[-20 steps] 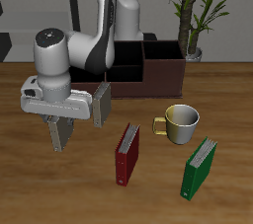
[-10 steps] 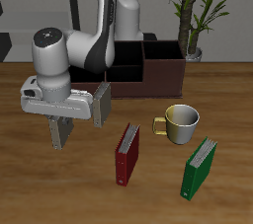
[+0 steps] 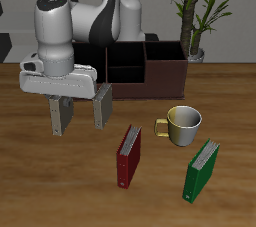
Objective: Place the right yellow book into the back desk caddy's back compartment
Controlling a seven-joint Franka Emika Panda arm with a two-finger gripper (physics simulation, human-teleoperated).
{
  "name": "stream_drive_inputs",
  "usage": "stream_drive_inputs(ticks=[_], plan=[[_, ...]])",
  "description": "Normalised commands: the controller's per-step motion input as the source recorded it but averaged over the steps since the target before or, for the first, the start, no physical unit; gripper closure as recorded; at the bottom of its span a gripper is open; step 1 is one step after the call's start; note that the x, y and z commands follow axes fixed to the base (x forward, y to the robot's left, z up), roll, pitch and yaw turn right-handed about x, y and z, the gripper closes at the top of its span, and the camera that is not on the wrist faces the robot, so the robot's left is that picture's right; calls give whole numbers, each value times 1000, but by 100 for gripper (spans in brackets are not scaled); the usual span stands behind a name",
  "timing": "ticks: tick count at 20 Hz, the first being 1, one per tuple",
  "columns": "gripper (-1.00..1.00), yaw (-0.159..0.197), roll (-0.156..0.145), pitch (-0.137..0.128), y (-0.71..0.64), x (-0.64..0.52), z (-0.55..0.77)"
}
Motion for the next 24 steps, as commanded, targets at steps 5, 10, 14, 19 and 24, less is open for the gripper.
stream_drive_inputs(ticks=[5, 10, 14, 19, 24], plan=[[100, 12, 2, -49, 188, -146, 638], [100, -8, 3, -50, 180, -219, 700], [100, -3, -8, -15, 128, -298, 536], [100, -10, -9, 15, 124, -371, 406], [100, 10, -11, -2, 37, -368, 260]])
